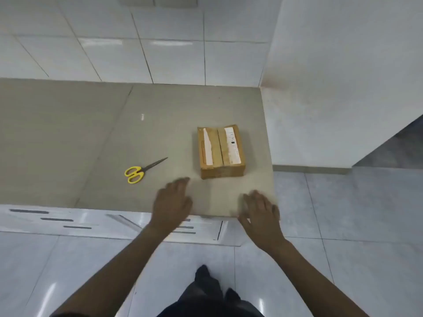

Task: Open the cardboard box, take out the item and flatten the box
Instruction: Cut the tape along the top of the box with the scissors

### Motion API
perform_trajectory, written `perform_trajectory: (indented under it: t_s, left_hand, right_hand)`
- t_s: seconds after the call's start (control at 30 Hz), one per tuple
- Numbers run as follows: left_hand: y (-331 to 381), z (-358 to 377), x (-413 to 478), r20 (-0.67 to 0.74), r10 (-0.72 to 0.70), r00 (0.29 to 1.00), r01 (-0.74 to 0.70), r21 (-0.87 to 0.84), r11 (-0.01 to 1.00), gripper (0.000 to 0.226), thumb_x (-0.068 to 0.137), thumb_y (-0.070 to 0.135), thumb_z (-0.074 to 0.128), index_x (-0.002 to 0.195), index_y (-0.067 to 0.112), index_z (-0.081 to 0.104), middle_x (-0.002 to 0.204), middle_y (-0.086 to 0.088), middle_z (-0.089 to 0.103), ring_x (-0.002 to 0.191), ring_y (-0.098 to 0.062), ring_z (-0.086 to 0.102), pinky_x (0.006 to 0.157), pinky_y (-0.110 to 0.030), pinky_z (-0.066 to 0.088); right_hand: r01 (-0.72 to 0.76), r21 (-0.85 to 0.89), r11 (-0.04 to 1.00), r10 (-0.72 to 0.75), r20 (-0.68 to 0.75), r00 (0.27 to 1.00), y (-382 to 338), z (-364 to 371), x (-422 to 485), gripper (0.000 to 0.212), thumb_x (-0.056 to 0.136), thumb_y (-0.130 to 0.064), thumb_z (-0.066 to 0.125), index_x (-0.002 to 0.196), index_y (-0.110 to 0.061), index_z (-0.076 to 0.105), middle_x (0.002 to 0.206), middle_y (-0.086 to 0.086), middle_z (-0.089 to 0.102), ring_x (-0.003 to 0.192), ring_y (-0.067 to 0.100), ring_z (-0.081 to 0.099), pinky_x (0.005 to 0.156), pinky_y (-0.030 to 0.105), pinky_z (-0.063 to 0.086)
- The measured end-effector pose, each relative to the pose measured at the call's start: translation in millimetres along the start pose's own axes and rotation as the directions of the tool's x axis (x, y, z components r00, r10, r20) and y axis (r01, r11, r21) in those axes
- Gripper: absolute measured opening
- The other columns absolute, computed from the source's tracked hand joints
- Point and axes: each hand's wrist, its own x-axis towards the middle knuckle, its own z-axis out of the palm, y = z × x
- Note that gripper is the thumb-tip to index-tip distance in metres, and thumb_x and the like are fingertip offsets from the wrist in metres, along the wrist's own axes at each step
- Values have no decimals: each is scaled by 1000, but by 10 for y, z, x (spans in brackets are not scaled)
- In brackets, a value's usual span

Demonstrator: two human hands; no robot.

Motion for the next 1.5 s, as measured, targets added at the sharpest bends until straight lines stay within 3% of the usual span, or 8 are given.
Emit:
perform_trajectory:
  t_s: [0.1,0.2,0.43,0.8,0.93,1.13,1.33,1.5]
  left_hand:
    - [-518,-112,242,-112,-270,956,283,117,952,62,82,23,56,139,4,41,143,-21,46,122,-40,50,90,-52,46]
    - [-935,-158,391,114,-463,879,440,180,880,69,91,32,51,151,21,18,160,-8,18,143,-32,21,103,-57,33]
    - [-804,-55,410,-85,-279,956,292,287,912,26,80,6,57,105,7,65,97,-21,64,89,-41,60,70,-51,53]
    - [-697,-21,442,-8,-45,999,42,579,814,20,74,-3,45,69,16,52,63,-2,50,52,-22,48,40,-23,36]
    - [-677,-223,546,136,-255,957,237,134,962,11,76,-2,59,73,9,57,62,-3,52,51,-21,51,38,-25,42]
    - [-496,-429,342,333,-317,888,457,-716,527,3,95,17,48,97,15,48,73,-7,69,64,-19,64,56,-38,58]
    - [-517,-464,155,463,102,880,44,-294,955,29,95,13,47,114,26,65,101,-1,70,78,-16,63,71,-24,52]
    - [-565,-529,411,387,85,918,-110,43,993,21,100,27,40,115,13,43,91,-15,69,69,-34,60,63,-39,50]
  right_hand:
    - [12,126,992,15,-212,977,-93,-166,257,66,87,-41,59,143,-16,36,154,16,30,141,36,29,110,56,32]
    - [83,226,971,-15,-287,958,-211,-348,622,71,83,-28,63,145,-17,29,157,16,21,143,36,20,112,51,28]
    - [149,284,947,-95,-194,976,-300,-331,1034,62,84,-15,62,141,-16,37,156,17,19,143,37,16,115,53,29]
    - [215,102,971,-185,-244,952,-372,-310,1104,64,73,-41,66,132,-27,46,150,11,34,136,33,32,102,49,37]
    - [261,130,957,-237,-176,955,-465,-222,1178,69,78,-33,66,141,-23,38,158,11,22,147,34,12,116,51,25]
    - [248,192,950,-211,-195,958,-527,-134,1181,64,86,-15,59,145,-22,34,160,8,17,149,31,4,121,43,13]
    - [261,246,934,-218,-191,957,-489,-149,1182,68,86,-4,59,146,-24,33,161,2,16,149,25,2,112,30,18]
    - [263,249,932,-224,-175,959,-459,-167,1143,68,87,-8,60,146,-28,32,161,-2,16,149,20,3,106,32,31]
